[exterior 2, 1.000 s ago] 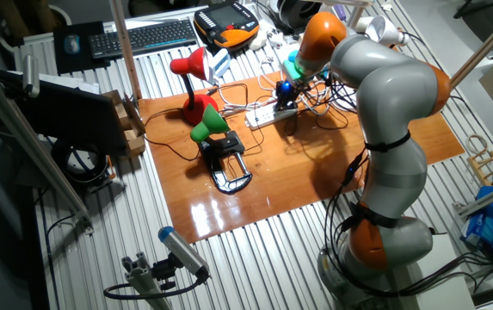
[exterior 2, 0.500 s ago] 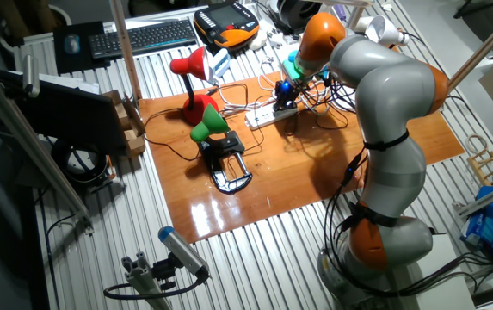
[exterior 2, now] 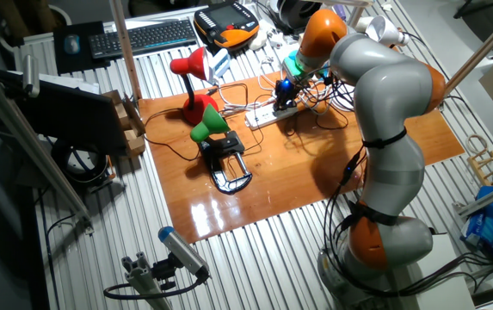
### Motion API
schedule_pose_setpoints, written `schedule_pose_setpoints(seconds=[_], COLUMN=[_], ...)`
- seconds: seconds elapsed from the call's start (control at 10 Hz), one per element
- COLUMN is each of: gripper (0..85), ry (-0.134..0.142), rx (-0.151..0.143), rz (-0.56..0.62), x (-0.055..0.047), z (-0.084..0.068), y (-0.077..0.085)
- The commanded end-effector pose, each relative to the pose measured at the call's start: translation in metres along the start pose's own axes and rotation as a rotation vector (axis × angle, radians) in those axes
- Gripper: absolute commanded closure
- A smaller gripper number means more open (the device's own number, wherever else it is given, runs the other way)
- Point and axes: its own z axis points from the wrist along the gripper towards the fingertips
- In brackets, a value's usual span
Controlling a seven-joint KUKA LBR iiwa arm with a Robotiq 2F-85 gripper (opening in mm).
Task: Plug in the power cord of the desk lamp, turn on the socket, and light up the desk lamp
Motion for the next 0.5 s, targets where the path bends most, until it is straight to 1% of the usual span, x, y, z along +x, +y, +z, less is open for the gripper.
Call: schedule_pose_setpoints(seconds=[0.0,0.4], gripper=[85.0,85.0], ry=[0.0,-0.004], rx=[0.0,-0.005], rz=[0.0,-0.009], x=[-0.0004,-0.0021], z=[0.0007,0.0029], y=[0.0008,0.0025])
